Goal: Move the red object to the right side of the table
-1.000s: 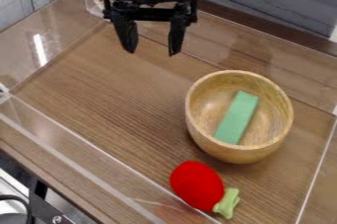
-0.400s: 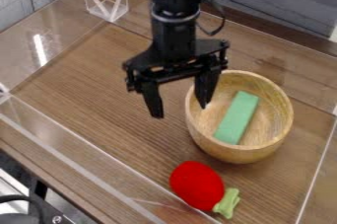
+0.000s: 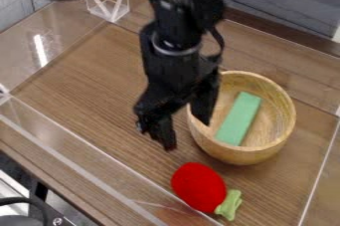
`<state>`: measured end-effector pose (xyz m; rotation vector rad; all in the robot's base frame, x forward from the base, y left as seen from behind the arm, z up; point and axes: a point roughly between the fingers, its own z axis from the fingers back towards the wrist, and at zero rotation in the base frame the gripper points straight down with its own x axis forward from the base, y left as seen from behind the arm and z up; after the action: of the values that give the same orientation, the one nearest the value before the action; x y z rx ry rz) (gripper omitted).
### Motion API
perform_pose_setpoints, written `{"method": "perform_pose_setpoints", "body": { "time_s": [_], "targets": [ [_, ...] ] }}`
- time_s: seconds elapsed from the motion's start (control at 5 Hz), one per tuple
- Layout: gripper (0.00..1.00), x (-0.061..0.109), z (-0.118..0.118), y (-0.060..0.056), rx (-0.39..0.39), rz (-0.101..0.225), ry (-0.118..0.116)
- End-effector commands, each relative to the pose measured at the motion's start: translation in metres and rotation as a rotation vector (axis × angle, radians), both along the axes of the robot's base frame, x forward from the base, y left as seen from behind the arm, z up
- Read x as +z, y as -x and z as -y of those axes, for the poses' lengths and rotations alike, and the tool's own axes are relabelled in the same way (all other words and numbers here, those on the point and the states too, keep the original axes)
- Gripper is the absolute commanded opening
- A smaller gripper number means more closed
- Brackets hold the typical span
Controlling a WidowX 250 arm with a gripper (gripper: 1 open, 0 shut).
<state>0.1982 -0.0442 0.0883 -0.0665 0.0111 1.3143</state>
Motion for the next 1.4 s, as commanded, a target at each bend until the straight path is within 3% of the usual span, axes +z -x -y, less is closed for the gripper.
{"method": "perform_pose_setpoints", "body": {
  "time_s": [0.0, 0.4, 0.6, 1.0, 1.2],
  "targets": [
    [1.0, -0.005, 0.018, 0.007, 0.078, 0.027, 0.01],
    [1.0, -0.039, 0.029, 0.014, 0.15, 0.013, 0.006],
    [1.0, -0.047, 0.029, 0.015, 0.149, 0.007, -0.003],
    [1.0, -0.039, 0.016, 0.013, 0.239, 0.0, -0.015],
    [1.0, -0.039, 0.029, 0.004, 0.215, -0.005, -0.018]
  ]
}}
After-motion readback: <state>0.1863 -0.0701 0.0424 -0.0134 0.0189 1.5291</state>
